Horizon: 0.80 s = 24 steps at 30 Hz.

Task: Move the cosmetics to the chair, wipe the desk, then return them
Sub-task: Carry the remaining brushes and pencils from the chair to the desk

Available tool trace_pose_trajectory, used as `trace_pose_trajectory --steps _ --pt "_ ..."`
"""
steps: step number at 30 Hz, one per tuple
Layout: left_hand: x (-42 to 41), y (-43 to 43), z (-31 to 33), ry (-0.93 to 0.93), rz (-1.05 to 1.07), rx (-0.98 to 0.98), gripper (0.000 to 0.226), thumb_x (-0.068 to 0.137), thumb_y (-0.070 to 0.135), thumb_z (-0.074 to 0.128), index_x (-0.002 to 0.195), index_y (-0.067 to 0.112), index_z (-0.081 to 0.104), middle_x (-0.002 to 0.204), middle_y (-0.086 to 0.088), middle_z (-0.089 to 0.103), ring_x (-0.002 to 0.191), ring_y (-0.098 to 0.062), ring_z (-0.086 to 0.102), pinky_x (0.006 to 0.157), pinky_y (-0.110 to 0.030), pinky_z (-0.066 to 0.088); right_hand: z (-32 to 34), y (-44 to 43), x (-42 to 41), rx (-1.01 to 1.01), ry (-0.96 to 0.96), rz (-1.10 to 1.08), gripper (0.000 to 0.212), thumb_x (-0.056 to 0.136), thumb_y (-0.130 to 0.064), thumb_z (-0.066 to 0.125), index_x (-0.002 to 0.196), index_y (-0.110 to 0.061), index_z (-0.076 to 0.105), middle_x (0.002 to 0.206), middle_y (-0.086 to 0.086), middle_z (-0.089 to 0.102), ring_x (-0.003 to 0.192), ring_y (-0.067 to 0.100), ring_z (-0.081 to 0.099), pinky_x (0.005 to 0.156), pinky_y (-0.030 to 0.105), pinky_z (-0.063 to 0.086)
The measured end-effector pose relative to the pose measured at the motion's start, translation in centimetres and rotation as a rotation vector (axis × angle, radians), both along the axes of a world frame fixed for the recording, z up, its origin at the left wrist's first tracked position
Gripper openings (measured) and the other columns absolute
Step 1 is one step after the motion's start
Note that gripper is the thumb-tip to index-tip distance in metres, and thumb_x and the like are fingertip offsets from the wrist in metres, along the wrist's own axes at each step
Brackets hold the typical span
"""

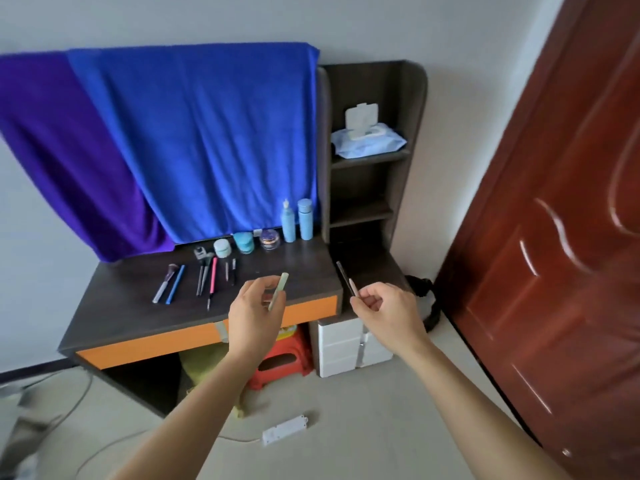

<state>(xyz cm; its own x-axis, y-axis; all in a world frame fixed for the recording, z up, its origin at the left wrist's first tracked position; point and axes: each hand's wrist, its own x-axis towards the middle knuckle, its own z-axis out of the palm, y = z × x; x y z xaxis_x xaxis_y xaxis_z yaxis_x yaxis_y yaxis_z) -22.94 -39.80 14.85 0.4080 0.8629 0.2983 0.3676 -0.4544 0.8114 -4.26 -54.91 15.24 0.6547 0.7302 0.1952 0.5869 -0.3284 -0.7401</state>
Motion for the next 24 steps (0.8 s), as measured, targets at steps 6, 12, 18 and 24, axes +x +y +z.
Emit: trace_pose_trajectory --steps 6,12,18,24 --pt "2.6 7.0 -2.5 0.029 0.086 -0.032 0.017 0.091 0.017 0.067 0.103 0.029 0.069 0.096 0.012 0.066 0.084 0.003 0.065 0.076 -0.019 0.051 -2.5 9.3 4.1 -0.018 0.057 0.079 0.007 0.085 -0.035 0.074 0.081 -0.03 0.07 0.073 -0.017 0.067 0.078 -0.007 0.062 0.064 0.005 0.045" --pt "8.4 14.9 -3.4 0.102 0.197 -0.096 0.015 0.088 0.016 0.07 0.102 0.022 0.072 0.087 0.004 0.067 0.079 0.001 0.063 0.067 0.0 0.04 -4.3 19.1 10.5 -0.022 0.202 0.133 0.009 0.084 -0.035 0.075 0.082 -0.027 0.072 0.069 -0.015 0.069 0.066 -0.002 0.066 0.062 0.012 0.049" --pt "11.7 21.4 -4.3 0.092 0.339 -0.196 0.012 0.088 0.02 0.072 0.098 0.025 0.072 0.08 0.006 0.071 0.073 -0.004 0.067 0.068 -0.007 0.046 -5.0 28.2 15.2 -0.075 0.27 0.179 0.01 0.083 -0.036 0.076 0.079 -0.03 0.07 0.069 -0.018 0.068 0.071 -0.008 0.064 0.06 0.004 0.043" --pt "11.7 25.4 -8.8 0.122 0.366 -0.345 0.024 0.085 0.013 0.071 0.102 0.031 0.068 0.08 0.006 0.07 0.068 -0.009 0.068 0.064 -0.021 0.051 -8.8 34.3 15.3 -0.172 0.382 0.168 0.021 0.079 -0.036 0.077 0.064 -0.035 0.063 0.062 -0.029 0.065 0.067 -0.012 0.062 0.057 0.004 0.041"
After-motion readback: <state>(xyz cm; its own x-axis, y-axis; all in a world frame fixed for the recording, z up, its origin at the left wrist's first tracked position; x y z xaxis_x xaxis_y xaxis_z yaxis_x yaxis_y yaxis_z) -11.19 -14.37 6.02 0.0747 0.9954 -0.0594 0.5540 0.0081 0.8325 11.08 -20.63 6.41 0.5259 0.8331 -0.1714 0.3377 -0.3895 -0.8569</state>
